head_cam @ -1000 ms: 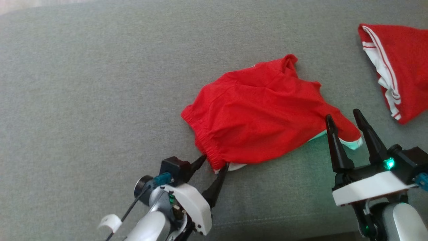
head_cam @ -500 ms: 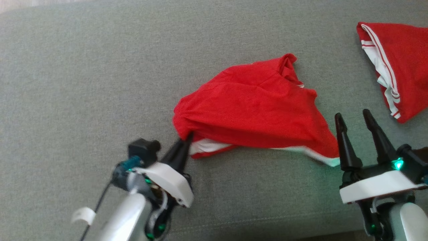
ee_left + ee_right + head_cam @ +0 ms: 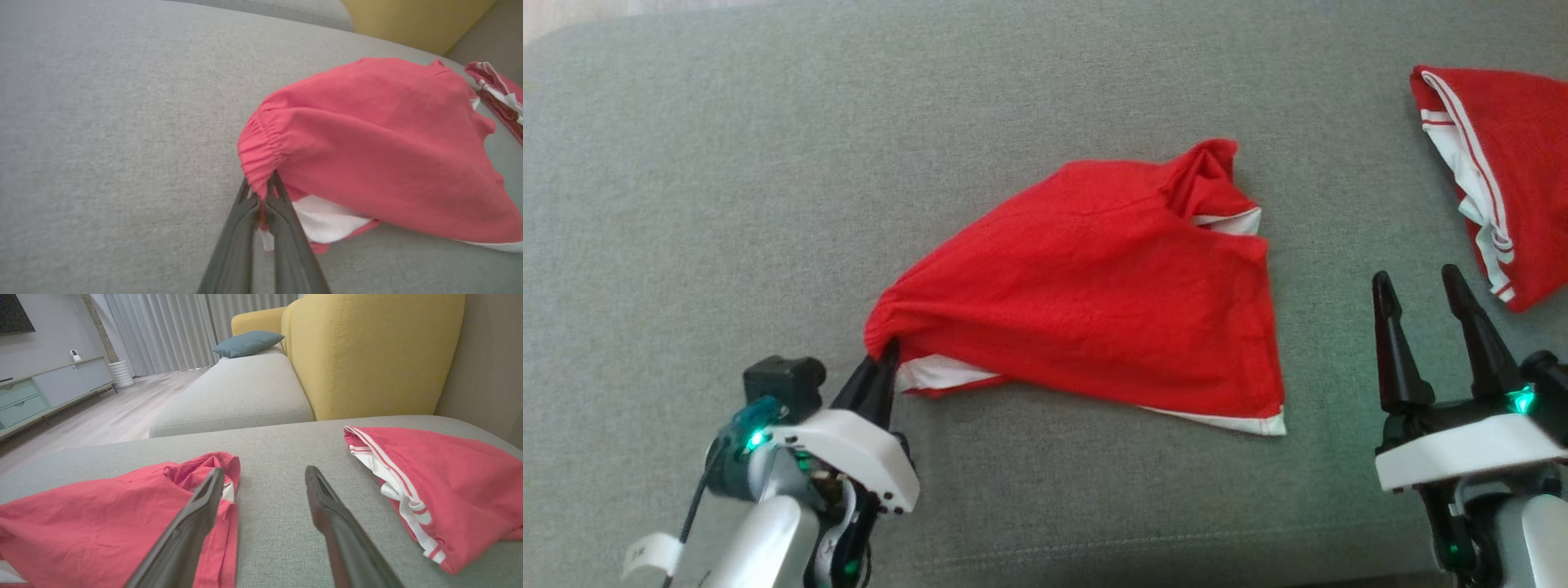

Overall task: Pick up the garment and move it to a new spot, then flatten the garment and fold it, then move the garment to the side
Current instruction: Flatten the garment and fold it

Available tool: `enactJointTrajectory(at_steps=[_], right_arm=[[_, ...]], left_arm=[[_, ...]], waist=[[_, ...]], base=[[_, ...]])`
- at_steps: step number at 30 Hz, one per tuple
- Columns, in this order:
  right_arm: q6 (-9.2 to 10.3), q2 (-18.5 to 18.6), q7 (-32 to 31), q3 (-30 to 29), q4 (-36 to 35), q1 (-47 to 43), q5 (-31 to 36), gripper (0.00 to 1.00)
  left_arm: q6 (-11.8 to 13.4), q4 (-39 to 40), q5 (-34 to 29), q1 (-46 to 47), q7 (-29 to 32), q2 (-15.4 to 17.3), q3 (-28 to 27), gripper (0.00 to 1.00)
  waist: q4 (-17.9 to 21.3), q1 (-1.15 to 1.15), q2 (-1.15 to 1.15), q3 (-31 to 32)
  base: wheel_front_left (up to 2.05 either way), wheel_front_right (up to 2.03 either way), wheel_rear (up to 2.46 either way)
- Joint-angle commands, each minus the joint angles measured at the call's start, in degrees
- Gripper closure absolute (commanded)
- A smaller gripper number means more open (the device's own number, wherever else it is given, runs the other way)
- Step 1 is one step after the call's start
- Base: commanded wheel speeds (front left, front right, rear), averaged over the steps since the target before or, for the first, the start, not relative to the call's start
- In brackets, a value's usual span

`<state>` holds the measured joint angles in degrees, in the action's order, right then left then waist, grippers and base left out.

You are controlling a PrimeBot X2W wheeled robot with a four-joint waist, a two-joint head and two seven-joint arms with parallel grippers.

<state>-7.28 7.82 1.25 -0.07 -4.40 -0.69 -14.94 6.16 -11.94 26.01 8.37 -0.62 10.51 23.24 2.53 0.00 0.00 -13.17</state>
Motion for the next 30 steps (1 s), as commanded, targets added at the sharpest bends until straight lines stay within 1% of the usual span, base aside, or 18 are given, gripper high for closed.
enactJointTrajectory(at_steps=[1, 5, 6, 7, 11, 17, 20, 25, 30], right_arm=[[-0.21, 0.83, 0.17, 1.06, -1.66, 0.8, 0.56, 0.0], [-0.21, 1.0, 0.03, 1.36, -1.75, 1.04, 0.82, 0.0], [-0.21, 1.06, 0.01, 1.35, -1.83, 1.07, 0.9, 0.0], [-0.21, 1.11, -0.06, 1.35, -1.89, 1.08, 1.01, 0.0], [-0.21, 1.45, -0.38, 1.49, -2.36, 1.11, 1.7, 0.0], [-0.21, 1.57, -1.11, 2.17, -3.95, 0.96, 3.29, 0.0], [-0.21, 1.46, -1.54, 2.53, -4.53, 0.59, 4.0, 0.0], [-0.21, 0.59, -2.14, 3.69, -5.09, -0.84, 4.69, 0.0], [-0.21, -0.45, -2.71, 4.57, -5.38, -2.97, 4.47, 0.0]], left_arm=[[0.64, 2.26, 0.36, 1.02, 0.08, 1.37, -2.38, 1.0], [1.16, 2.72, 0.3, 0.27, 0.32, 1.98, -2.58, 1.0], [1.47, 2.93, 0.09, 0.14, 0.07, 2.04, -2.62, 0.37], [1.62, 3.14, -0.06, 0.01, -0.14, 2.05, -2.55, 0.0], [2.44, 4.24, -1.44, 0.05, -3.16, 2.15, -2.67, 0.0], [5.34, 6.62, -4.86, -0.02, -10.3, 1.71, -3.27, 0.0], [7.26, 8.25, -7.52, 0.15, -12.7, 1.88, -3.75, 0.0], [9.25, 11.16, -10.73, -0.76, -14.07, 1.87, -4.31, 0.0], [9.59, 12.64, -11.99, -3.64, -14.32, 1.93, -4.33, 0.0]], waist=[[-0.19, 0.0, 0.0, 0.1], [-0.41, 0.0, 0.0, 0.34], [-0.56, 0.0, 0.0, 0.44], [-0.67, 0.0, 0.0, 0.56], [-1.03, 0.0, 0.0, 1.19], [-1.19, 0.0, 0.0, 2.4], [-1.22, 0.0, 0.0, 3.11], [-1.28, 0.0, 0.0, 4.44], [-1.27, 0.0, 0.0, 5.73]], base=[[0.0, 0.0, 0.0], [0.0, 0.0, 0.0], [0.0, 0.0, 0.0], [0.0, 0.0, 0.0], [0.0, 0.0, 0.0], [0.0, 0.0, 0.0], [0.0, 0.0, 0.0], [0.0, 0.0, 0.0], [0.0, 0.0, 0.0]])
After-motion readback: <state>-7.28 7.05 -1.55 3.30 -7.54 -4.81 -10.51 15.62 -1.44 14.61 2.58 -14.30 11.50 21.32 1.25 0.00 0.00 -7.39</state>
